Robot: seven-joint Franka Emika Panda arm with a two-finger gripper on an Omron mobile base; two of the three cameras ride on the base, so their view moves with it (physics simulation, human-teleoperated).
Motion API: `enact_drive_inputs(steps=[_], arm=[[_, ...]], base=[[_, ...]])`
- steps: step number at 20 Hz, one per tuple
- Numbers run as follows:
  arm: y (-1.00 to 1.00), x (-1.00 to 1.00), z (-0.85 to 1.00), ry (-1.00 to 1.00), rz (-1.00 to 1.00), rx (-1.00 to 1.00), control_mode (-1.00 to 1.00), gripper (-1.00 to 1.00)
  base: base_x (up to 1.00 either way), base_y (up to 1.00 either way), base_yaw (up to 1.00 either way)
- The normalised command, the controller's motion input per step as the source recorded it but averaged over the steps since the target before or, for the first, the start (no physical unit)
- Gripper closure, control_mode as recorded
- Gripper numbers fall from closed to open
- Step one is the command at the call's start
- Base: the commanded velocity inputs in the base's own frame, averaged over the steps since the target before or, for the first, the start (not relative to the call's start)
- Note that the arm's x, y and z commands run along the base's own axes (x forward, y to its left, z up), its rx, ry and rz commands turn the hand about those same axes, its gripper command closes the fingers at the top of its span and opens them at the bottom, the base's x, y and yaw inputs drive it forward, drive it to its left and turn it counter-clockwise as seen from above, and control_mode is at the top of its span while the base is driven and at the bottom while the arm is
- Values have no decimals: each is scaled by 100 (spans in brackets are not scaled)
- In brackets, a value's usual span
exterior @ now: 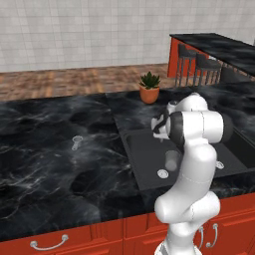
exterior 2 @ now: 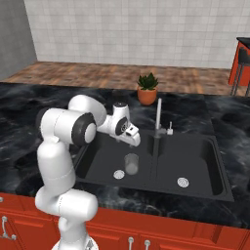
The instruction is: Move any existing items from the left basin to the right basin for drying. Then move the measuring cup from the counter to the left basin of the sink for washing.
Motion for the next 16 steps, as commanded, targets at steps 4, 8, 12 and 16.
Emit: enact_drive_inputs(steps=[4,8,12,16], arm=[[-2,8,-26,0,1,-2,-100,-100],[-4,13,-23,-2,2,-4,-100,-100],[-1,11,-18,-2,3,-4,-100,-100],[0,6,-14,-1,3,0,-100,-100]], base=[[0,0,0],[0,0,0],[0,0,0],[0,0,0]])
